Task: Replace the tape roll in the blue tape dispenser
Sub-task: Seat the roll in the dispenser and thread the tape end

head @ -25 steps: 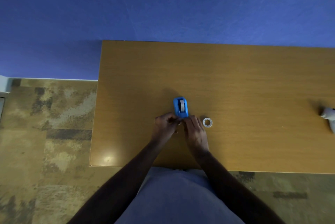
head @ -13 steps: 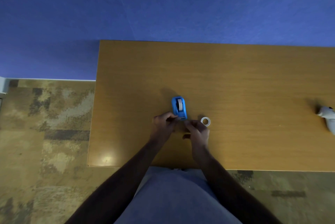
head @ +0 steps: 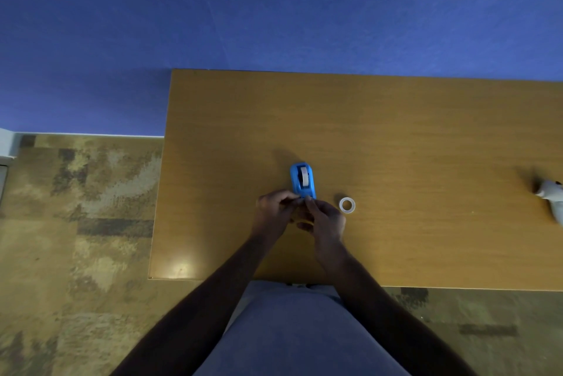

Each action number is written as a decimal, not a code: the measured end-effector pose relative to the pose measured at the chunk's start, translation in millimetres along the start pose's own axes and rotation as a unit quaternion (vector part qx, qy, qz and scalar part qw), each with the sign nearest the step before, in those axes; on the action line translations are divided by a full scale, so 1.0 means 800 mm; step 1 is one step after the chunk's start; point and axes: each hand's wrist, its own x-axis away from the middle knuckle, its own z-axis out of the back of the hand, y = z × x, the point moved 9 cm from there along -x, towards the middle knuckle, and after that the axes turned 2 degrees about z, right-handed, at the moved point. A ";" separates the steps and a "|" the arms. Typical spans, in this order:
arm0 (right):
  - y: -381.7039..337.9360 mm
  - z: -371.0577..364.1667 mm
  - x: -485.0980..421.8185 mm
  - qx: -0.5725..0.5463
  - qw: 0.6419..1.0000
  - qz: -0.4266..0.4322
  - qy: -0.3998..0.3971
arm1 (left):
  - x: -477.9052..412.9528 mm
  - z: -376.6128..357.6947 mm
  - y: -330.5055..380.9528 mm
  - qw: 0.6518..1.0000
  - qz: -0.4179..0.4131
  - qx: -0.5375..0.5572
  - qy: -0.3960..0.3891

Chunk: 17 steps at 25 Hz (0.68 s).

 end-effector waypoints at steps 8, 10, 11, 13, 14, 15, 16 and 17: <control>-0.004 0.002 -0.007 0.048 0.994 0.093 -0.040 | 0.001 0.000 -0.002 1.000 -0.010 -0.002 0.003; -0.006 0.004 -0.007 0.068 0.991 0.107 -0.035 | 0.002 -0.001 -0.001 1.000 -0.015 -0.010 0.005; -0.006 0.005 -0.008 0.070 0.991 0.110 -0.032 | 0.002 -0.001 -0.001 1.000 -0.015 -0.012 0.006; -0.006 0.006 -0.009 0.073 0.990 0.115 -0.024 | 0.002 0.000 -0.001 1.000 -0.017 -0.011 0.009; -0.007 0.006 -0.009 0.077 0.990 0.119 -0.021 | 0.002 0.000 0.000 1.000 -0.018 -0.011 0.011; -0.008 0.006 -0.009 0.082 0.989 0.123 -0.021 | 0.002 0.000 0.001 1.000 -0.019 -0.011 0.012; -0.009 0.006 -0.010 0.088 0.988 0.127 -0.020 | 0.002 0.001 0.002 1.000 -0.018 -0.010 0.013; -0.010 0.006 -0.010 0.095 0.987 0.131 -0.019 | 0.002 0.001 0.003 1.000 -0.018 -0.009 0.013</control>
